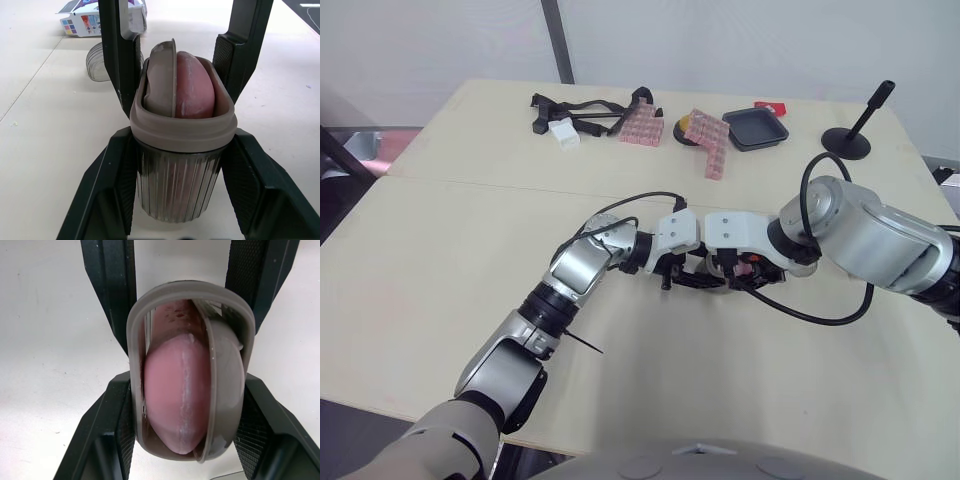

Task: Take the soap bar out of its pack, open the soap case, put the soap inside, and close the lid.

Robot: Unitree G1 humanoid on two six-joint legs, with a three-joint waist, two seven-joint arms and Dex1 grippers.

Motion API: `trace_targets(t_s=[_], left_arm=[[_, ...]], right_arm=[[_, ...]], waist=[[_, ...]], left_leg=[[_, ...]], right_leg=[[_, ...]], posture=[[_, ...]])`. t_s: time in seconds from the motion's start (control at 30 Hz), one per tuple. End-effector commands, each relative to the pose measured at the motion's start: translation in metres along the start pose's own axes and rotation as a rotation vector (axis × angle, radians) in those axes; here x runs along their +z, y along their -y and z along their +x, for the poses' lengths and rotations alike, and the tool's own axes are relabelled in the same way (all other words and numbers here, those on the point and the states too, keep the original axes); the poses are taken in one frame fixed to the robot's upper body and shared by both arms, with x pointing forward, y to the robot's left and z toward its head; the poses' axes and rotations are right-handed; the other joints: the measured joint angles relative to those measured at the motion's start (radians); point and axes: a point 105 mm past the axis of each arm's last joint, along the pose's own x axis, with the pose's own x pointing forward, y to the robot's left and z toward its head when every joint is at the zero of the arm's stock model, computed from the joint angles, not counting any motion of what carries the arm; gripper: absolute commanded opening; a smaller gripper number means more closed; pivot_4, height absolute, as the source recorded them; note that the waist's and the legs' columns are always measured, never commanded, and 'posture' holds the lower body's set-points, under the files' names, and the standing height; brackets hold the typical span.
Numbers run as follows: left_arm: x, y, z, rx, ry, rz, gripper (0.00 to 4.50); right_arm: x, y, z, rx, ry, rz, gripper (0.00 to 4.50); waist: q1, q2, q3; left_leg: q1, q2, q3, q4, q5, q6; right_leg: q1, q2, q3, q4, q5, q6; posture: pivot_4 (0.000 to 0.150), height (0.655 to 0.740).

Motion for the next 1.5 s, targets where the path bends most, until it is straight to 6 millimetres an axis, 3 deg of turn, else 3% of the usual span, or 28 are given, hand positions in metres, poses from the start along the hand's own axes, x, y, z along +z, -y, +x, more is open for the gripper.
trace_targets(t_s=[0.03,0.37,0.4,0.53,0.8,1.23,1.5], left_arm=[[0.005,-0.001,0.002,0.003,0.011,0.020,1.93],[0.006,-0.001,0.001,0.004,0.027,0.028,1.93],[0.006,-0.001,0.001,0.003,0.028,0.032,1.93],[0.003,0.001,-0.006,-0.004,0.028,0.039,1.93],[0.001,0.002,-0.027,-0.007,0.089,0.060,1.93],[-0.005,0.018,-0.062,0.031,0.255,0.032,1.93],[-0.017,0.018,-0.064,0.102,0.239,0.057,1.93]], right_arm=[[0.007,0.004,-0.008,-0.040,0.031,-0.022,2.11],[0.010,0.004,-0.008,-0.039,0.056,-0.014,2.11],[0.011,0.004,-0.008,-0.034,0.064,-0.008,3.12],[0.009,0.002,-0.008,-0.027,0.094,0.016,4.43],[-0.009,-0.002,-0.013,-0.034,0.247,0.126,4.48],[-0.027,-0.017,-0.013,-0.175,0.860,0.281,4.48],[-0.039,-0.030,0.000,-0.272,0.956,0.287,4.48]], waist=[[0.000,0.000,0.000],[0.000,0.000,0.000],[-0.001,0.000,0.000],[0.002,0.000,0.000],[0.008,0.000,0.000],[0.004,0.000,-0.001],[-0.015,0.000,-0.001]], left_leg=[[0.000,0.000,0.000,0.000,0.000,0.000],[0.000,0.000,0.000,0.000,0.000,0.000],[0.000,0.000,0.000,0.000,0.000,0.000],[0.000,0.000,0.000,0.000,0.000,0.000],[-0.001,0.000,0.000,0.000,0.000,0.000],[-0.001,0.001,0.002,0.001,-0.001,0.002],[-0.001,0.001,0.003,0.001,0.000,0.004]], right_leg=[[0.000,0.000,0.000,0.000,0.000,0.000],[0.000,0.000,0.000,0.000,0.000,0.000],[0.000,0.000,0.000,0.001,0.000,0.000],[0.000,0.000,0.000,0.000,0.000,0.000],[0.000,0.000,0.000,0.000,0.000,0.000],[-0.002,-0.003,0.000,-0.003,0.000,-0.001],[-0.004,-0.004,0.000,-0.002,0.000,-0.001]], posture=[[0.150,0.7398],[0.150,0.7398],[0.150,0.7398],[0.150,0.7398],[0.150,0.7398],[0.150,0.7398],[0.150,0.7398]])
